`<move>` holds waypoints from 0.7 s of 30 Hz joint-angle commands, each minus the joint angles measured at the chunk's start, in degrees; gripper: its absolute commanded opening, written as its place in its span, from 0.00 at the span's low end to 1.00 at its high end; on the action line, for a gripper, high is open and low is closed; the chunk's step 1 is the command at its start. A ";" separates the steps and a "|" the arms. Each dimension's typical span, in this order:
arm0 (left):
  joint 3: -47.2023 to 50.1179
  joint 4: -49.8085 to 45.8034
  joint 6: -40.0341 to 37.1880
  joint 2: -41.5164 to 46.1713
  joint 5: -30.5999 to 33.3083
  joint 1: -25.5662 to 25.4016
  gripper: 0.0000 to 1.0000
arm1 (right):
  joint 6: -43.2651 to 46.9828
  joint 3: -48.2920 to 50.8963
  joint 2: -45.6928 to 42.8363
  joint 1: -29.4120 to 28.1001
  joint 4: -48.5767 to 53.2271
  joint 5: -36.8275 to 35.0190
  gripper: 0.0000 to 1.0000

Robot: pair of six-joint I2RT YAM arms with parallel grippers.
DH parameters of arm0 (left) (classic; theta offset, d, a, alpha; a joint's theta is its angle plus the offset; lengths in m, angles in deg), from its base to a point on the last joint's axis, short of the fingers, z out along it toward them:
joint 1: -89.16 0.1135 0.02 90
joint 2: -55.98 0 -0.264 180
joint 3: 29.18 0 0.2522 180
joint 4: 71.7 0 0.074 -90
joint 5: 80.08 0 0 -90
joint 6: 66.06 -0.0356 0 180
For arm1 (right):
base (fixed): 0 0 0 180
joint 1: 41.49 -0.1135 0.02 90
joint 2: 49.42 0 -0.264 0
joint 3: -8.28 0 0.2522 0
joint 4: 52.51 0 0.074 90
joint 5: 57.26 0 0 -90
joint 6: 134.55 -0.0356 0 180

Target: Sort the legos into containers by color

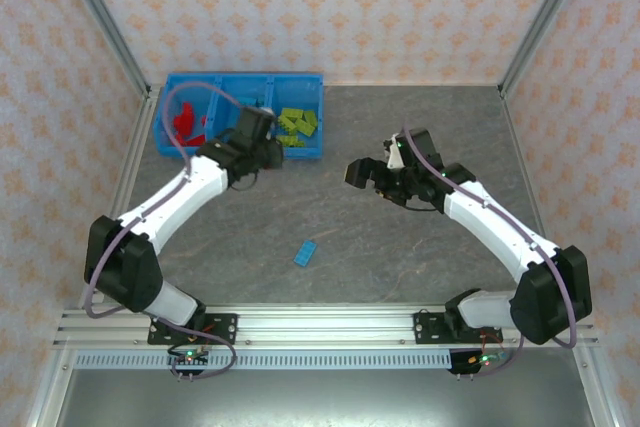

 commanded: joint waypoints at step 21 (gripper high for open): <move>-34.44 -8.78 -4.56 -24.27 -8.50 31.10 0.52 | 3.27 -5.53 1.77 -5.71 4.20 -8.65 0.99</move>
